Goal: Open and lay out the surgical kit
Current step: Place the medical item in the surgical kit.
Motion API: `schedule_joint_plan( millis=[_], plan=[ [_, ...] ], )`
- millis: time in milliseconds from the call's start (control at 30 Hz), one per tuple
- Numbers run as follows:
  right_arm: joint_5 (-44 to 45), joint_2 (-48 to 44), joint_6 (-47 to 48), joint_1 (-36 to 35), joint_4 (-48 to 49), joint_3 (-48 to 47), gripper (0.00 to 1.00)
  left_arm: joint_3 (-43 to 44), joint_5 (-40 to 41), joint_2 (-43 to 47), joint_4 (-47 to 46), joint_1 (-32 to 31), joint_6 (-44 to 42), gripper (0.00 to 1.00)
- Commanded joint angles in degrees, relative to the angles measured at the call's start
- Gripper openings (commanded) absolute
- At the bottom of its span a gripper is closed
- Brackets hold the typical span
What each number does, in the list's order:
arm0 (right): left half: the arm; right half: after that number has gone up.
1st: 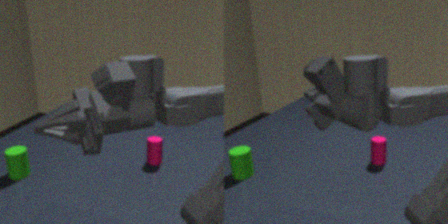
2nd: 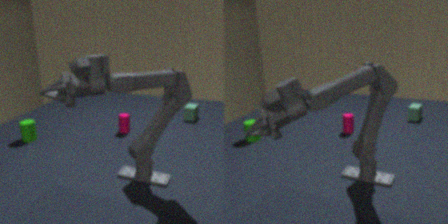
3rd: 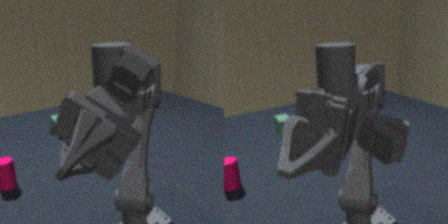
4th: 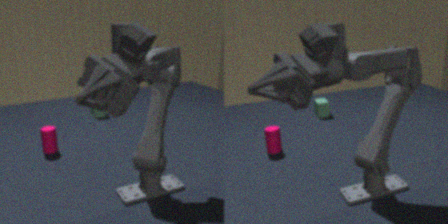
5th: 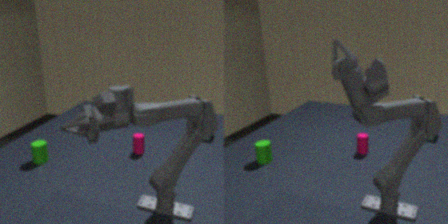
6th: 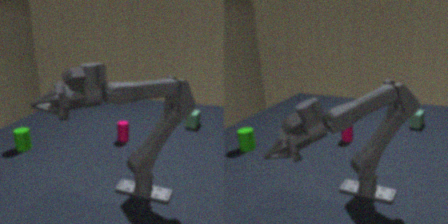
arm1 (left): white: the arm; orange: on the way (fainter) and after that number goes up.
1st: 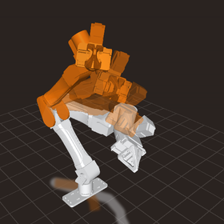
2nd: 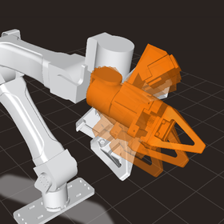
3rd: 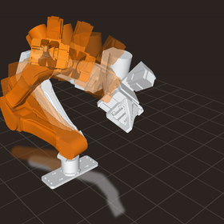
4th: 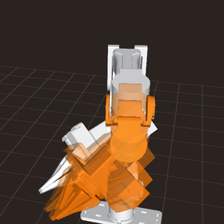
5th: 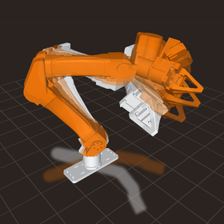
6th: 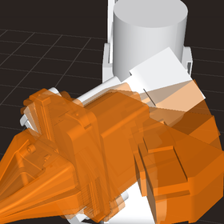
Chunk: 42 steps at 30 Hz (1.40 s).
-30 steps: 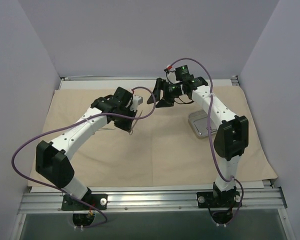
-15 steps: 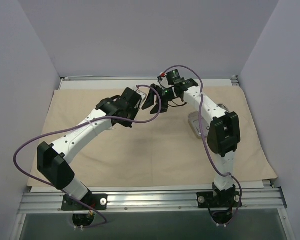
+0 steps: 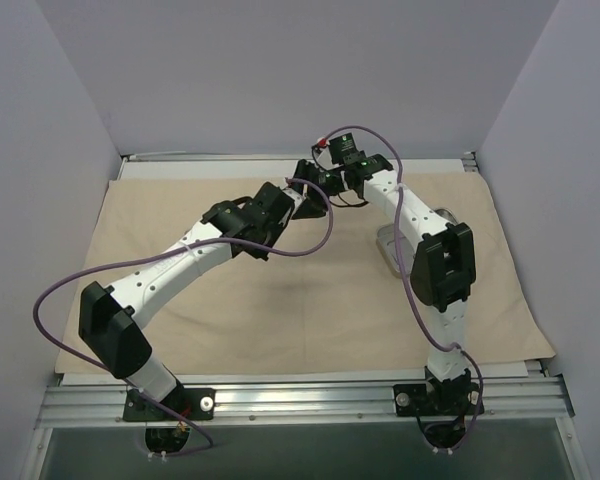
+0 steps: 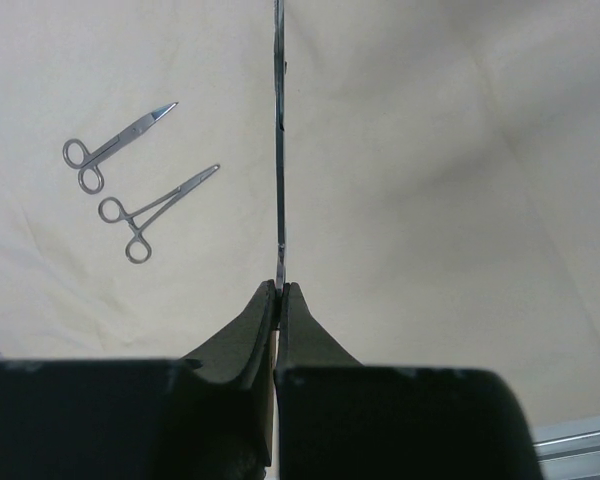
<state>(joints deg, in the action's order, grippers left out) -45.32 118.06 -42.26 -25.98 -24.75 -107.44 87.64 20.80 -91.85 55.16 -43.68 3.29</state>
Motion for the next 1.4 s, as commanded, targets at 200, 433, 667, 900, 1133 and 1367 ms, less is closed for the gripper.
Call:
schedule_joint_plan(
  millis=[200, 433, 667, 900, 1133, 1367],
  plan=[
    [-1.8, 2.8, -2.2, -2.3, 0.1, -3.8, 0.30, 3.8, 3.0, 0.1, 0.6, -2.3, -2.4, 0.02],
    [-2.1, 0.4, -1.0, -2.6, 2.8, -0.7, 0.00, 5.1, 1.5, -0.5, 2.4, -2.0, -0.6, 0.22],
    [-1.3, -4.3, 6.3, -1.7, 6.6, 6.6, 0.00, 1.2, -20.7, 9.0, -3.6, 7.3, 2.2, 0.54],
    [-7.1, -7.8, 8.2, -2.1, 11.7, 9.7, 0.00, 4.1, -36.1, 6.4, -3.4, 12.1, -1.6, 0.44],
    [-7.9, -8.8, 7.9, -2.5, 13.9, 9.3, 0.00, 4.4, -41.9, 4.2, -4.9, 11.3, -1.0, 0.43],
    [-8.9, -9.2, 7.5, -3.2, 14.9, 9.2, 0.00, 5.4, -40.7, 2.3, -5.4, 11.3, 0.1, 0.44]
  ],
)
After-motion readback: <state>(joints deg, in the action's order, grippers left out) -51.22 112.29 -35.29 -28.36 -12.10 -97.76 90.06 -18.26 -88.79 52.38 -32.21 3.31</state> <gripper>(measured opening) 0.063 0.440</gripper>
